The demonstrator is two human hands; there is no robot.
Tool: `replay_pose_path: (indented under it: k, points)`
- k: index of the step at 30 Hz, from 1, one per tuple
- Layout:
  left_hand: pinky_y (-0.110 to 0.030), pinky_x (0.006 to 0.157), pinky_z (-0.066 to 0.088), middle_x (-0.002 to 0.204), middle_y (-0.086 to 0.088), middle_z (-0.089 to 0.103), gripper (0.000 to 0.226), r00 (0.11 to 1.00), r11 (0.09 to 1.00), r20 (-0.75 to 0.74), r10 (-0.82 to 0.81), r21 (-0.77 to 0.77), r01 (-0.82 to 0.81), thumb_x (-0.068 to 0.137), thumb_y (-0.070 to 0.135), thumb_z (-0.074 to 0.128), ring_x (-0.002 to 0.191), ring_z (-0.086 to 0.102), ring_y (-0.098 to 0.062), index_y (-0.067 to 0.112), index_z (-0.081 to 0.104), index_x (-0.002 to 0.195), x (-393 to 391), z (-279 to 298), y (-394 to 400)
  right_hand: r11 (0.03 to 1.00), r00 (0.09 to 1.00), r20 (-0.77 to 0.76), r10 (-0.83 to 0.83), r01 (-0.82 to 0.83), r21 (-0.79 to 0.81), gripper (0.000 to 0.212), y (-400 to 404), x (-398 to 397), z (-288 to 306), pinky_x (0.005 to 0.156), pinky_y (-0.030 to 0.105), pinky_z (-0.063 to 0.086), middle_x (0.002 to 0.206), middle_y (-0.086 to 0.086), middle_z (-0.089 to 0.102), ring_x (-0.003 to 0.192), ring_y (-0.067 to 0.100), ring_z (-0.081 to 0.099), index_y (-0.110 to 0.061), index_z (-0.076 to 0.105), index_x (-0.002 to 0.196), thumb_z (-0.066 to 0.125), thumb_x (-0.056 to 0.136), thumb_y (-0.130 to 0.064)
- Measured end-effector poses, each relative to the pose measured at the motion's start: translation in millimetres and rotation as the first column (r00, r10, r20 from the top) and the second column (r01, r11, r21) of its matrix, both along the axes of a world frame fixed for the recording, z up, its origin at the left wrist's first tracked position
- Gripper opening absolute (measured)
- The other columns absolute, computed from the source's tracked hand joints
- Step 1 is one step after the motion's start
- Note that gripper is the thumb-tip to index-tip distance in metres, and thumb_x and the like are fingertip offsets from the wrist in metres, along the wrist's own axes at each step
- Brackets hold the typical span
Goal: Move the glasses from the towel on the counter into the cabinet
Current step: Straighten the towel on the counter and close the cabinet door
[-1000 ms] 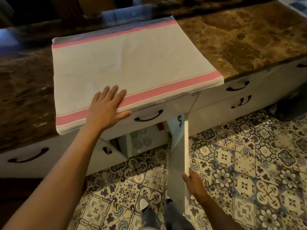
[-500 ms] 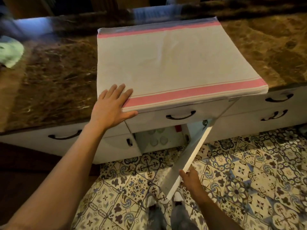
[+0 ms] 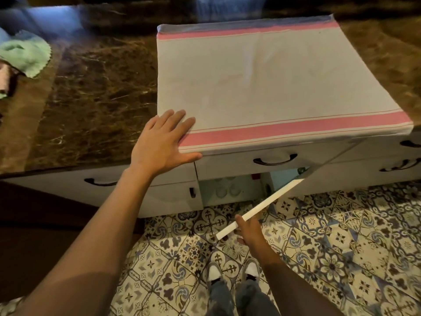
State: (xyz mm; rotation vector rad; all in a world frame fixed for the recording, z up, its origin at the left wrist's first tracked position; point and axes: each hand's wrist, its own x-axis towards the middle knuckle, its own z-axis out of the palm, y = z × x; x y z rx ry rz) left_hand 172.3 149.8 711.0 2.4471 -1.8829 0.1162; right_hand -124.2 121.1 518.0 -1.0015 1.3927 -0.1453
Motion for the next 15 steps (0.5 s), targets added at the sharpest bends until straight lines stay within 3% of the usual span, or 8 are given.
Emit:
replay_pose_path:
  k: [2, 6, 11, 15]
  points:
    - [-0.049, 0.117, 0.018, 0.160, -0.002, 0.025, 0.089, 1.000, 1.000, 0.002, -0.002, -0.011, 0.002, 0.081, 0.085, 0.032, 0.146, 0.020, -0.027, 0.029, 0.023, 0.150, 1.0, -0.8, 0.1, 0.999, 0.999, 0.023, 0.023, -0.024, 0.041, 0.048, 2.1, 6.8, 0.2, 0.067, 0.032, 0.052, 0.119, 0.020, 0.060, 0.102, 0.032, 0.062, -0.005, 0.034, 0.136, 0.055, 0.099, -0.025]
    - [-0.049, 0.117, 0.020, 0.159, -0.003, 0.026, 0.090, 1.000, 1.000, 0.009, 0.004, -0.018, -0.004, 0.081, 0.086, 0.033, 0.146, 0.021, -0.028, 0.028, 0.025, 0.150, 2.1, -1.4, -0.6, 0.995, 0.996, 0.077, 0.034, -0.041, 0.093, 0.071, 3.6, 16.4, 0.5, 0.068, 0.030, 0.052, 0.115, 0.010, 0.058, 0.101, 0.027, 0.060, -0.018, 0.006, 0.152, 0.053, 0.100, -0.031]
    - [-0.049, 0.116, 0.022, 0.158, -0.004, 0.028, 0.090, 1.000, 1.000, 0.009, -0.002, -0.030, 0.002, 0.080, 0.085, 0.034, 0.145, 0.023, -0.028, 0.027, 0.027, 0.149, 2.9, -1.5, -0.7, 0.977, 0.991, 0.118, 0.065, -0.087, 0.193, 0.080, 9.4, 22.4, -4.0, 0.096, 0.049, 0.048, 0.141, 0.010, 0.048, 0.127, 0.033, 0.050, -0.029, -0.003, 0.153, 0.054, 0.098, -0.039]
    - [-0.048, 0.116, 0.022, 0.157, -0.003, 0.028, 0.091, 1.000, 1.000, 0.018, 0.000, -0.026, 0.000, 0.080, 0.086, 0.034, 0.144, 0.023, -0.028, 0.026, 0.027, 0.149, 3.3, -1.9, -0.7, 0.969, 0.987, 0.150, 0.052, -0.086, 0.232, 0.085, 13.7, 34.0, -7.5, 0.102, 0.053, 0.042, 0.147, 0.010, 0.044, 0.133, 0.031, 0.046, -0.031, -0.011, 0.153, 0.054, 0.099, -0.031]
